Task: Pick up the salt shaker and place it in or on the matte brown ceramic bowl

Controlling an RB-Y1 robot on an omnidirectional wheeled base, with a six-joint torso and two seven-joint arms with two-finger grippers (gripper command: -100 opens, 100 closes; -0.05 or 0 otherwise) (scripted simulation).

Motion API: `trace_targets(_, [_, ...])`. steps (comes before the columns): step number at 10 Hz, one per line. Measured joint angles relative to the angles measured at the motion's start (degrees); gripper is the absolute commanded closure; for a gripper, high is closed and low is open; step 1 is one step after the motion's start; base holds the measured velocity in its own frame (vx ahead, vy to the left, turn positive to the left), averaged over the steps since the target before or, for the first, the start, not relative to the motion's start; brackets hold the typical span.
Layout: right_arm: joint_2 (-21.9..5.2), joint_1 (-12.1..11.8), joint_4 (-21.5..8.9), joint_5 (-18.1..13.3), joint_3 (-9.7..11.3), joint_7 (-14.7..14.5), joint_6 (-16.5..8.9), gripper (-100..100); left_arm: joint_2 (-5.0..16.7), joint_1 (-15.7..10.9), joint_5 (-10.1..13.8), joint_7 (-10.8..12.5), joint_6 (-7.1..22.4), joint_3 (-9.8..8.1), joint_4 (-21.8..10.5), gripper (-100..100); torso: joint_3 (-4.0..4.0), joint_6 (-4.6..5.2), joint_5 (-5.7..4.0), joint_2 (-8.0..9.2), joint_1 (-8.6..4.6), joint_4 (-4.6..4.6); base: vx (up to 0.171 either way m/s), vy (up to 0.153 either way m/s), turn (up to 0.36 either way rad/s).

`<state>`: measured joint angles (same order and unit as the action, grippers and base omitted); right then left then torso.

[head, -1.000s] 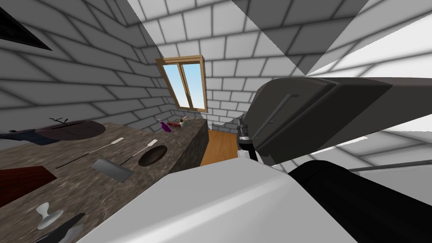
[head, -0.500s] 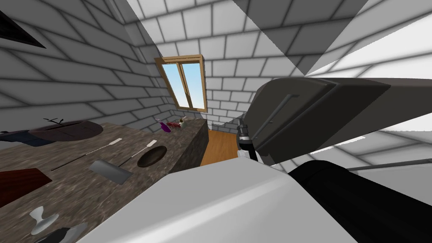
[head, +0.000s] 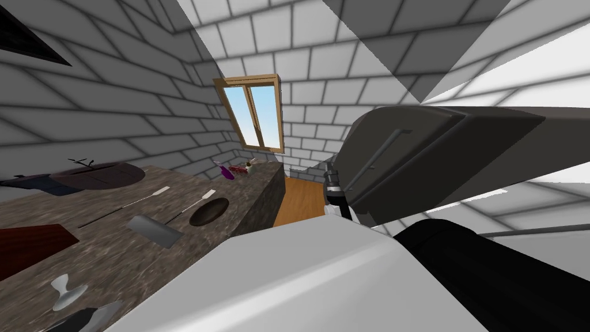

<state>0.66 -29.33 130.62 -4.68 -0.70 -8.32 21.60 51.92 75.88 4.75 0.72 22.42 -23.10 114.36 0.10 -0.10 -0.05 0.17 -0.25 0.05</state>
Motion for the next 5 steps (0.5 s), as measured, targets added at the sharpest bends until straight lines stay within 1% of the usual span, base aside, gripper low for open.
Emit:
trace_targets(1, [0.00,0.00,0.00,0.00,0.00,0.00,0.00,0,0.01,0.07,0.00,0.03,0.10,-0.02,0.13,0,-0.01,0.02,0.01,-0.03,0.06,0.00,0.000,0.000,0.000])
trace_targets(2, [0.00,0.00,0.00,0.00,0.00,0.00,0.00,0,0.00,0.07,0.01,0.03,0.10,-0.01,0.11,100,-0.04,0.03,0.02,-0.08,0.11,-0.01,-0.032,-0.104,-0.036])
trace_targets(4, [0.01,0.01,0.00,0.00,0.01,0.00,0.00,0,-0.57,-1.57,0.38,0.47,-0.36,-0.40,-1.59,100,0.06,0.01,0.00,0.08,-0.44,0.04,-0.062,-0.170,-0.024])
trace_targets(5, [0.01,0.01,0.00,0.00,0.02,0.00,0.00,0,-0.97,-2.19,0.49,0.74,-0.67,-0.58,-2.37,100,0.10,-0.02,0.06,0.15,-0.57,0.05,-0.038,-0.207,-0.042])
